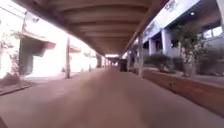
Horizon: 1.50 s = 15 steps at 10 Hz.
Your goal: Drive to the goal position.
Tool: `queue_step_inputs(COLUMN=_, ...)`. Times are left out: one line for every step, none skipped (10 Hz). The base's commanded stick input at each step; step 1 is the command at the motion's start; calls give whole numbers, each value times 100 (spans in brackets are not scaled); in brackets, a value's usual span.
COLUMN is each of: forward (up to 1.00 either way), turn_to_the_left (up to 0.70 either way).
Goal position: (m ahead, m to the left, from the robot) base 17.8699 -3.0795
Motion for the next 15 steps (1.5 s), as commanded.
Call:
queue_step_inputs(forward=85, turn_to_the_left=0)
queue_step_inputs(forward=85, turn_to_the_left=0)
queue_step_inputs(forward=85, turn_to_the_left=0)
queue_step_inputs(forward=85, turn_to_the_left=0)
queue_step_inputs(forward=85, turn_to_the_left=0)
queue_step_inputs(forward=85, turn_to_the_left=0)
queue_step_inputs(forward=85, turn_to_the_left=0)
queue_step_inputs(forward=85, turn_to_the_left=0)
queue_step_inputs(forward=85, turn_to_the_left=0)
queue_step_inputs(forward=85, turn_to_the_left=23)
queue_step_inputs(forward=85, turn_to_the_left=9)
queue_step_inputs(forward=85, turn_to_the_left=0)
queue_step_inputs(forward=85, turn_to_the_left=0)
queue_step_inputs(forward=85, turn_to_the_left=0)
queue_step_inputs(forward=85, turn_to_the_left=0)
